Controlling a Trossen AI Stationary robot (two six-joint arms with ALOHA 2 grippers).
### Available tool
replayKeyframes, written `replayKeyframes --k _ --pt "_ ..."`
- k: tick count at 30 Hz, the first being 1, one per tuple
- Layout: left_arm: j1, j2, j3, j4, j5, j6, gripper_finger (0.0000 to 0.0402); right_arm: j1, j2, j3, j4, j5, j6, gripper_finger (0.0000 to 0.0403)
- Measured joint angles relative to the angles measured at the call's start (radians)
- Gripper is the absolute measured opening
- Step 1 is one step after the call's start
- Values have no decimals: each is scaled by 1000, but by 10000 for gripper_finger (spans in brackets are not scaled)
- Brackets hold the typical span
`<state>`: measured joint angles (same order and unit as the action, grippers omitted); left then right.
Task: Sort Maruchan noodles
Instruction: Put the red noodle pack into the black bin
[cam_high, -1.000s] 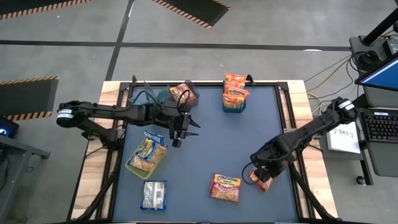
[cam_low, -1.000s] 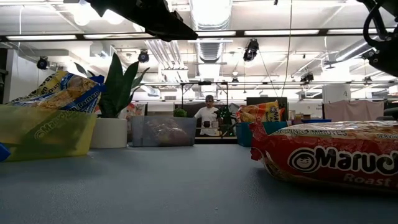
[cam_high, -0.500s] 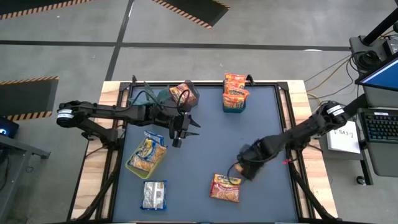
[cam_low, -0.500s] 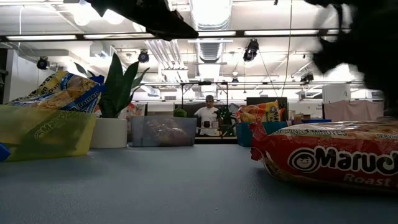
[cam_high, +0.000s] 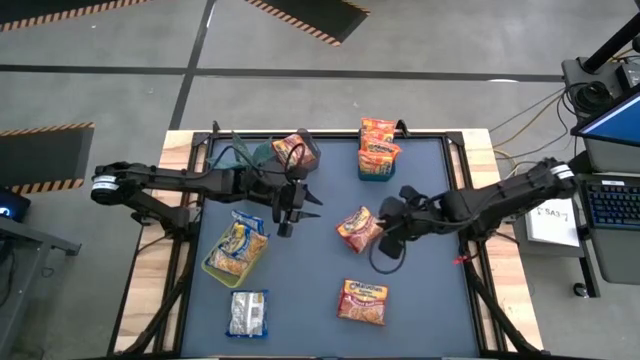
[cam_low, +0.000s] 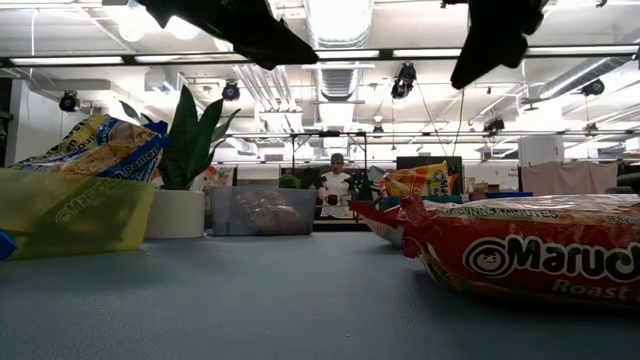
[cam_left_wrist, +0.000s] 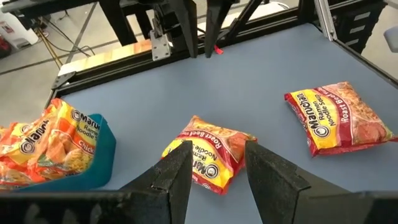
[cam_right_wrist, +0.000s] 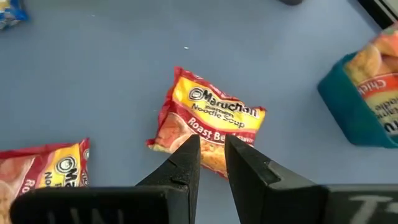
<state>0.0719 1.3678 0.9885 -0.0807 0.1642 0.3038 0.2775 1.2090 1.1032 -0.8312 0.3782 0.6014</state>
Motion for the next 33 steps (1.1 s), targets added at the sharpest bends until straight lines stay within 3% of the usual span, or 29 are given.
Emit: replayKeyframes --k 7,16,26,33 --pt "0 38 -11 0 2 -79 130 -83 -121 -232 220 -33 -75 65" --pt "0 232 -11 63 3 -103 130 -286 -161 -526 642 -295 -54 65" --pt "0 448 88 124 88 -83 130 -455 -145 -607 688 -376 35 66" --pt "6 536 139 129 90 -77 113 -506 -144 -606 692 -516 84 79"
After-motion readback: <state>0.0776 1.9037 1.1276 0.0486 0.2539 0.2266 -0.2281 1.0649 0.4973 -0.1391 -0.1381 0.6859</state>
